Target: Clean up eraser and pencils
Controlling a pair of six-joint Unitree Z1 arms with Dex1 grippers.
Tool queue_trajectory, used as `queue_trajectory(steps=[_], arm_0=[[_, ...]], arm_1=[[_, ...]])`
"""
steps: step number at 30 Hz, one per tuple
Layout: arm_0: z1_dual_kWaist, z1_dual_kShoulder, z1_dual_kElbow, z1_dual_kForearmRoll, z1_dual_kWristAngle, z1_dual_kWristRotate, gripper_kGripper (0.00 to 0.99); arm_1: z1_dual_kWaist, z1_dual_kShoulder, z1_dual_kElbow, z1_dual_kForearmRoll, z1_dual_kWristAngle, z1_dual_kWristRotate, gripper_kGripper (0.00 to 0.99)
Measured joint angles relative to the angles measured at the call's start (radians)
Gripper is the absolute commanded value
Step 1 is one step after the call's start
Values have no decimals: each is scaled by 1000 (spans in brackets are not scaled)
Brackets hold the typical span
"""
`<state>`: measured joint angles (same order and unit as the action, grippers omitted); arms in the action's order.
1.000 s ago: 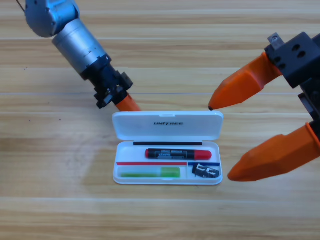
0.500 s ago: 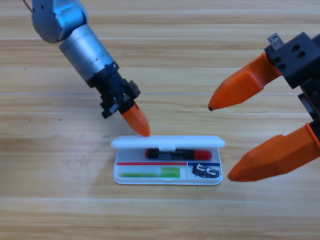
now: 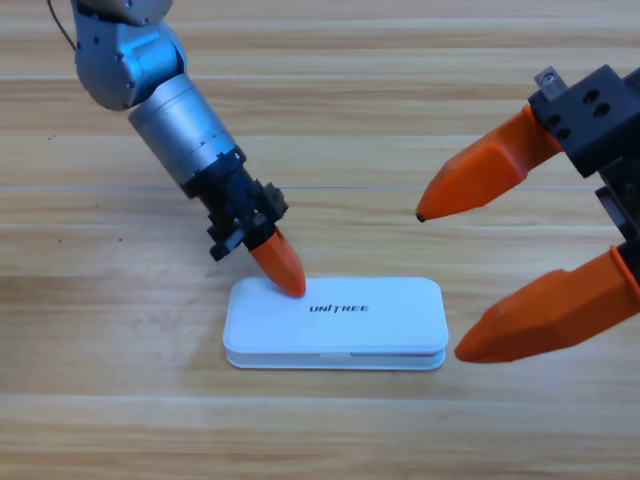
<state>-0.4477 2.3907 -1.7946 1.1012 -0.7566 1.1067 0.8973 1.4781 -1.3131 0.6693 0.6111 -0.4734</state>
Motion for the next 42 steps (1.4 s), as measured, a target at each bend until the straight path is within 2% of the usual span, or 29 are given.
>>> queue_trajectory(steps=[15, 20, 27, 42], arm_0=[[-3, -34, 82, -75, 6, 0, 0], [-10, -66, 141, -140, 23, -9, 0], [-39, -156, 280, -309, 94, -51, 0], [-49, -208, 376, -396, 113, -84, 0]], arm_1=[[0, 0, 0, 0, 0, 0, 946], [0, 0, 0, 0, 0, 0, 946], [0, 0, 0, 0, 0, 0, 946], [0, 0, 0, 0, 0, 0, 946]])
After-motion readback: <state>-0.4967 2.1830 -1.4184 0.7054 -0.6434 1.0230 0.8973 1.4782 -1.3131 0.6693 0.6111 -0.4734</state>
